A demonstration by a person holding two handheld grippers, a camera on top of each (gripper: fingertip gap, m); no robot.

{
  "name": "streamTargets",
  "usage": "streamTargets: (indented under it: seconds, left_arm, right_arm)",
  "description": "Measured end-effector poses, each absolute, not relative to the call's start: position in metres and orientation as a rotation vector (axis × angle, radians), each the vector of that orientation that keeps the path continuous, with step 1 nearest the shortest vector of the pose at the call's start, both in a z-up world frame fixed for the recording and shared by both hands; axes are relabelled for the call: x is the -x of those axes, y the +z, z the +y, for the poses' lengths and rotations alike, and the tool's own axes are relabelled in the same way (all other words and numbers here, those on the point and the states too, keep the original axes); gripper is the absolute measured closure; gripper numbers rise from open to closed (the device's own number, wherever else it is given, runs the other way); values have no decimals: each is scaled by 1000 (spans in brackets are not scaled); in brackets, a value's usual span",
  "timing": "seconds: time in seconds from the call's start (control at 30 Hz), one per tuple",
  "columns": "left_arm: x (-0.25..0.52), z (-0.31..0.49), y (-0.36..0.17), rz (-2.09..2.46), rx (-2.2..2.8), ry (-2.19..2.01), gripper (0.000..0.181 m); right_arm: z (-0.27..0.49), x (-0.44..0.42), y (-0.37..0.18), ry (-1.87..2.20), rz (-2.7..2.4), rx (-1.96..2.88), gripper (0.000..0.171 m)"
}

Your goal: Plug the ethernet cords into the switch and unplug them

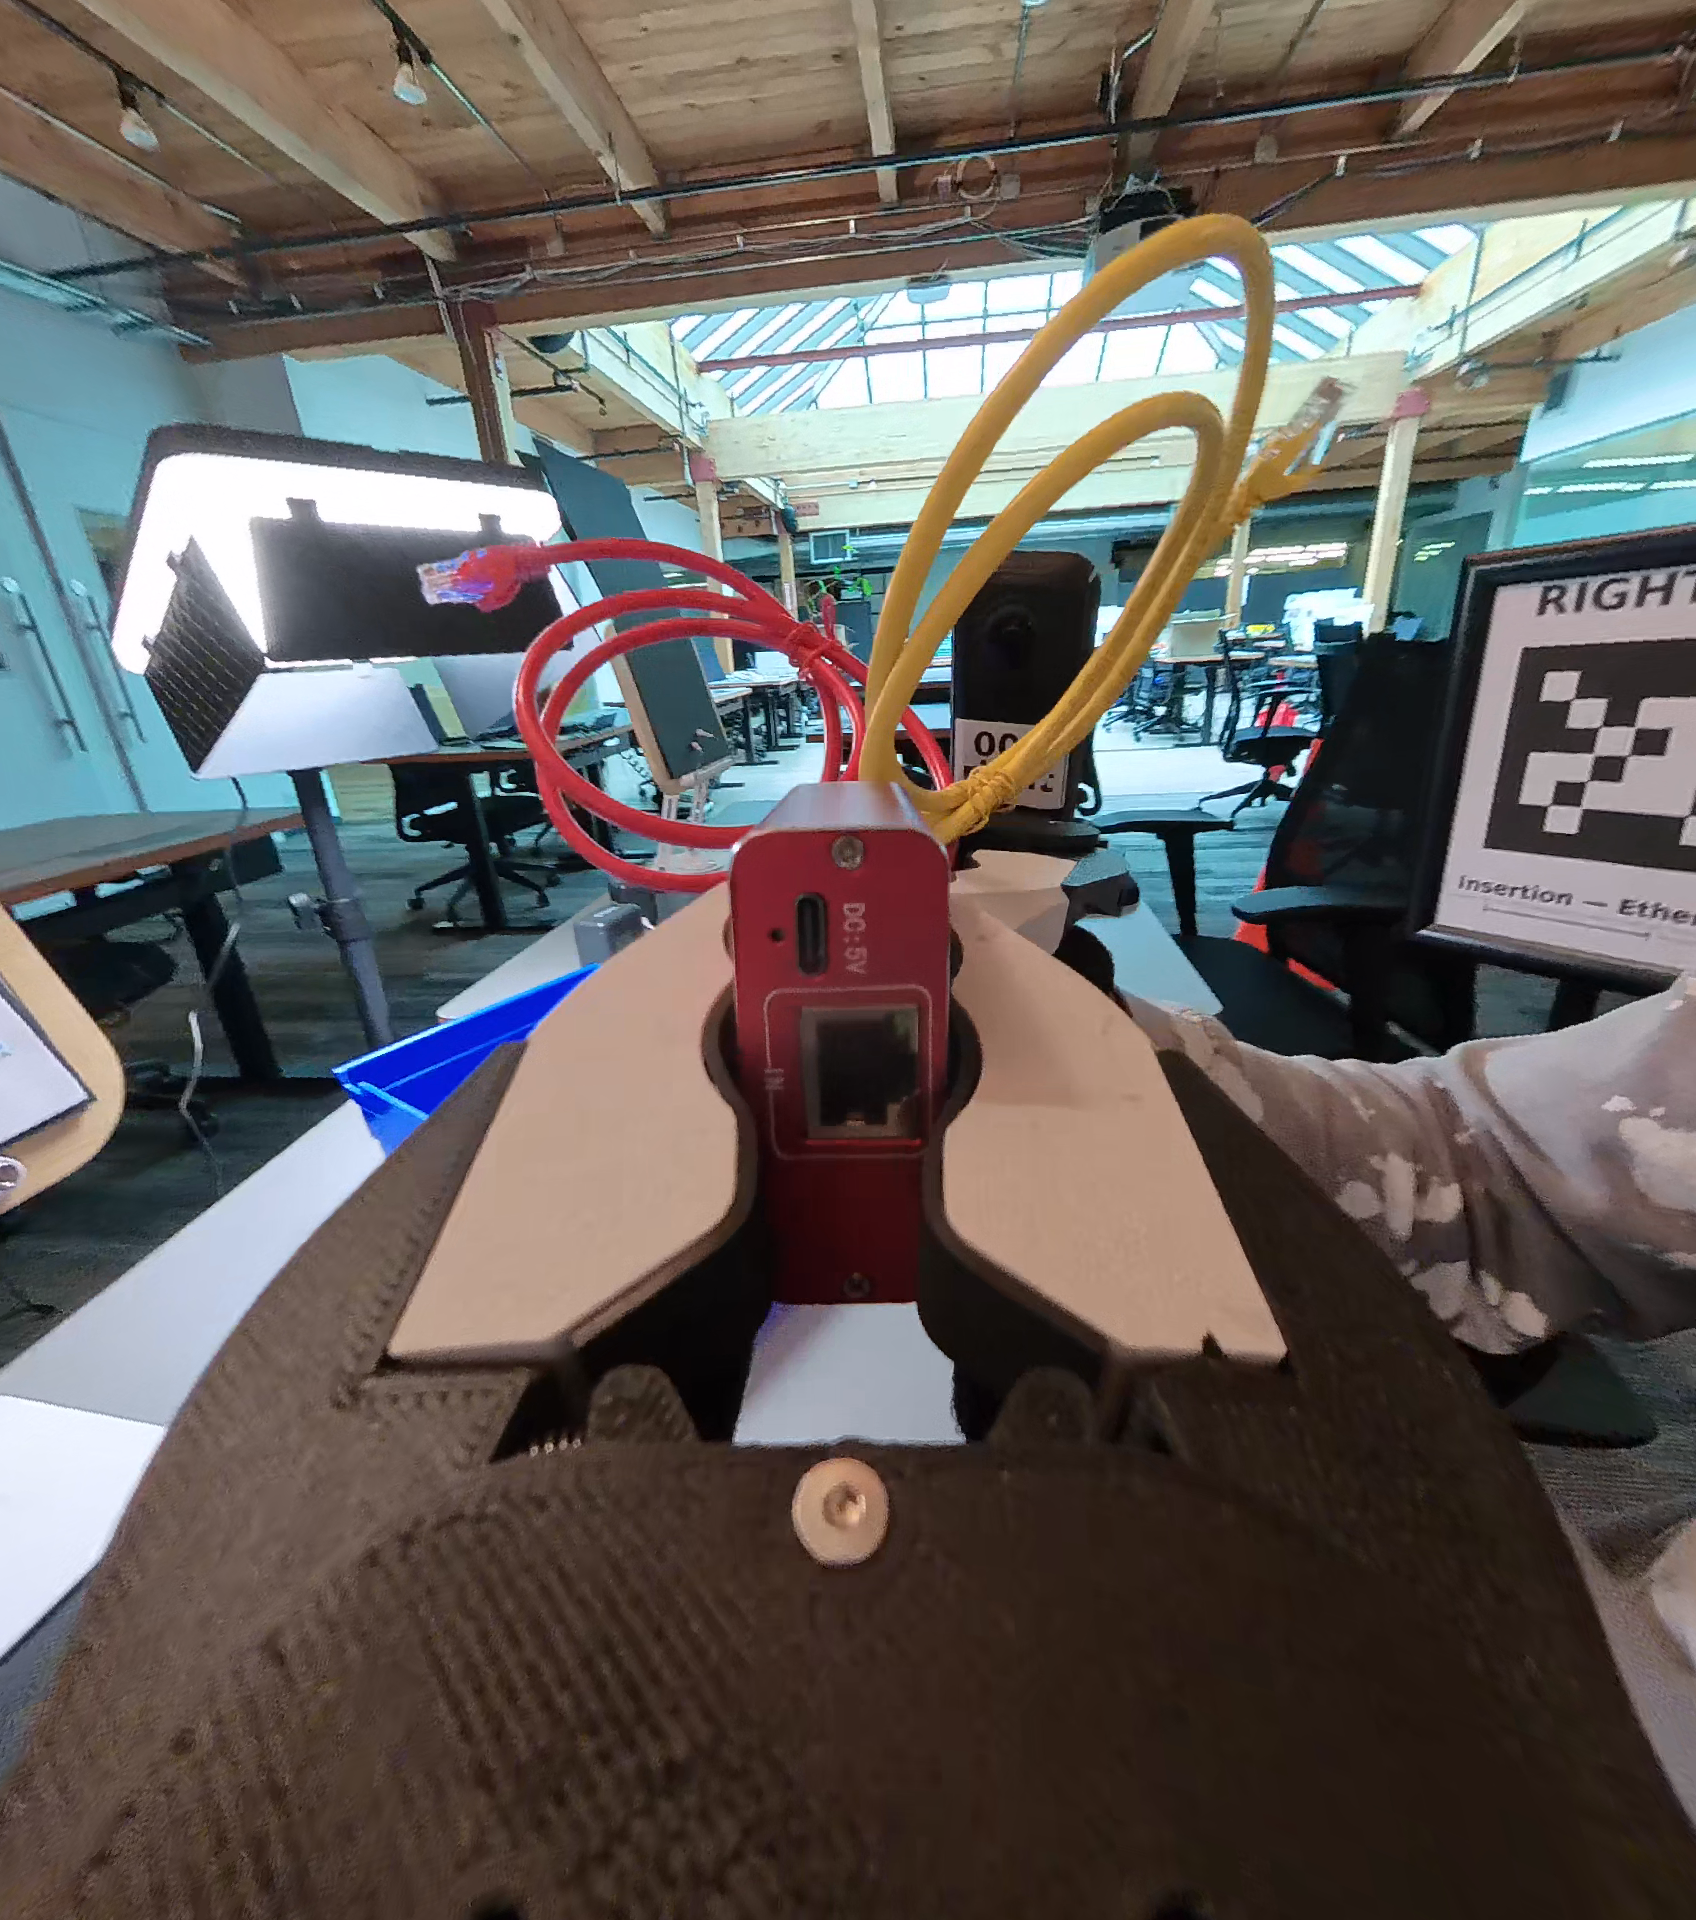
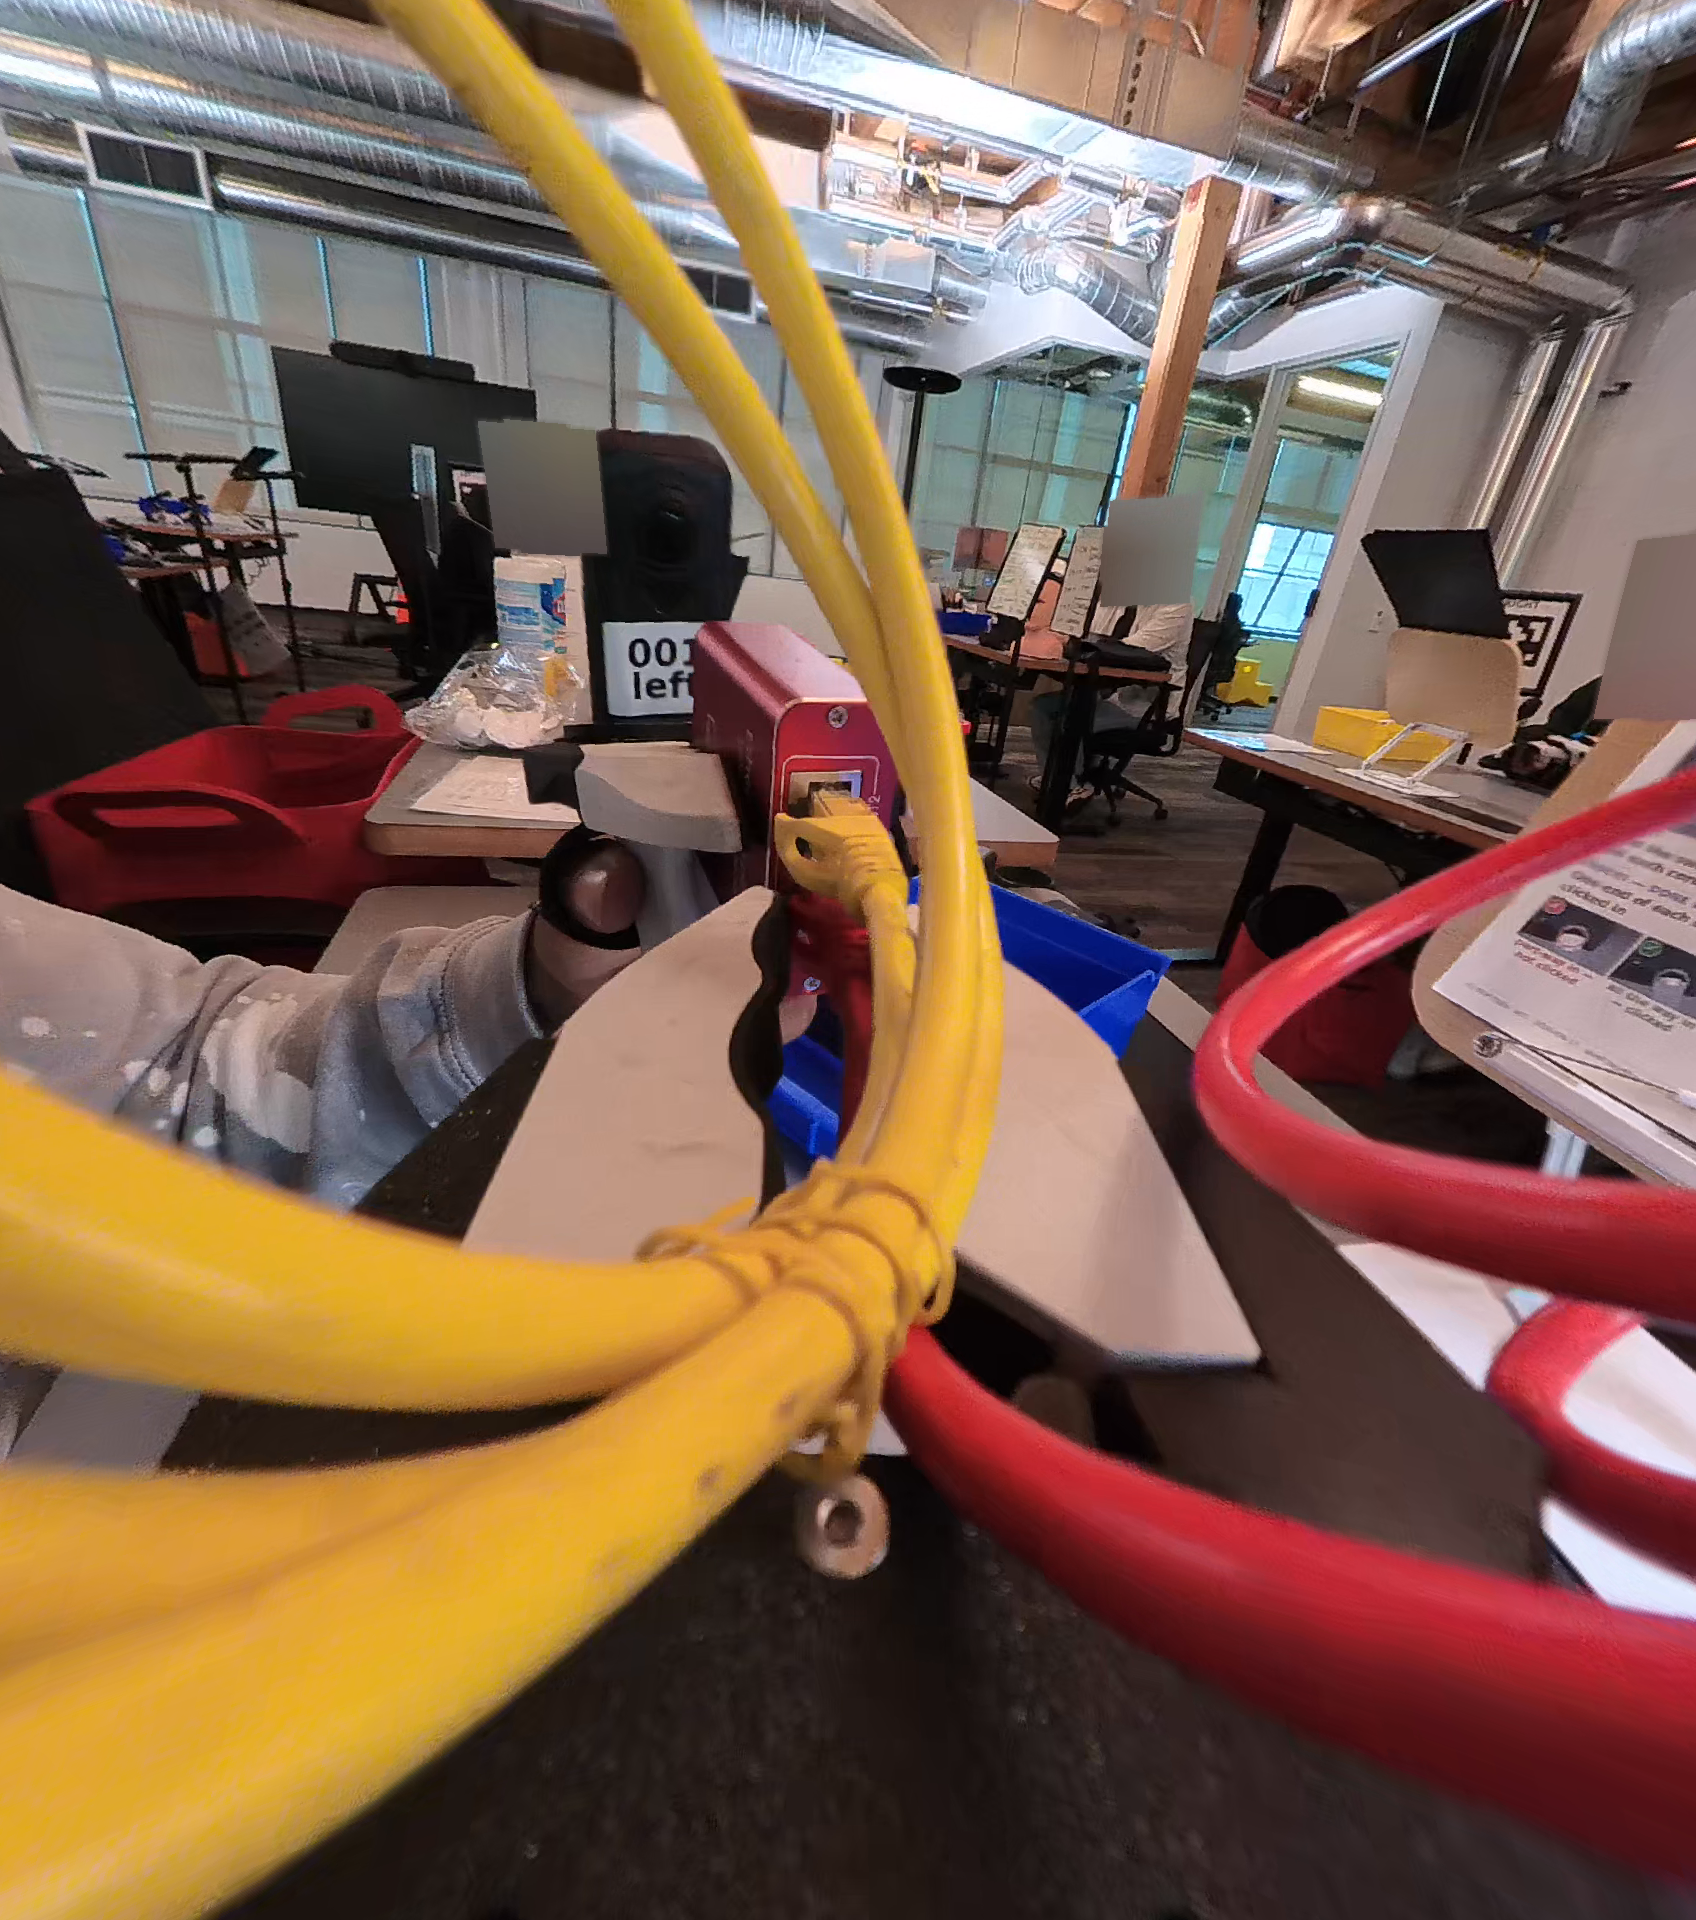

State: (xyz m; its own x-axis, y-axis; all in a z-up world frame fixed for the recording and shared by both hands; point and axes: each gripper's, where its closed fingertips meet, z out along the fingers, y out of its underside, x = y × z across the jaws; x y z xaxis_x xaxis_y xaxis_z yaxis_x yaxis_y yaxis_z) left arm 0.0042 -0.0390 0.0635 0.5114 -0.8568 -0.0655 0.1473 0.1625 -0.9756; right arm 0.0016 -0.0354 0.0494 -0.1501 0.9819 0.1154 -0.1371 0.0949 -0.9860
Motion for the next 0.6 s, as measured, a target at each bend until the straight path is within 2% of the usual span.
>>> streamTargets:
  seconds: [0.23,0.3,0.37,0.4,0.47,0.6]
  left_arm:
    - [0,-33,61,734,1195,-741,151]
    - [5,-30,63,697,1178,-767,151]
    - [43,-42,94,561,1003,-824,151]
    - [61,-54,108,557,956,-843,151]
    - [75,-61,113,608,1019,-736,151]
    - [96,-50,113,498,1119,-773,151]
  right_arm:
    - [-29,2,43,1338,-1266,993,155]
    - [-24,1,41,1342,-1253,1011,160]
    - [23,-18,31,1233,-1137,1097,159]
    - [31,-29,27,1343,-1130,1104,159]
    - [32,-33,19,1308,-1200,1118,159]
    - [60,-37,11,1279,-1141,1357,159]
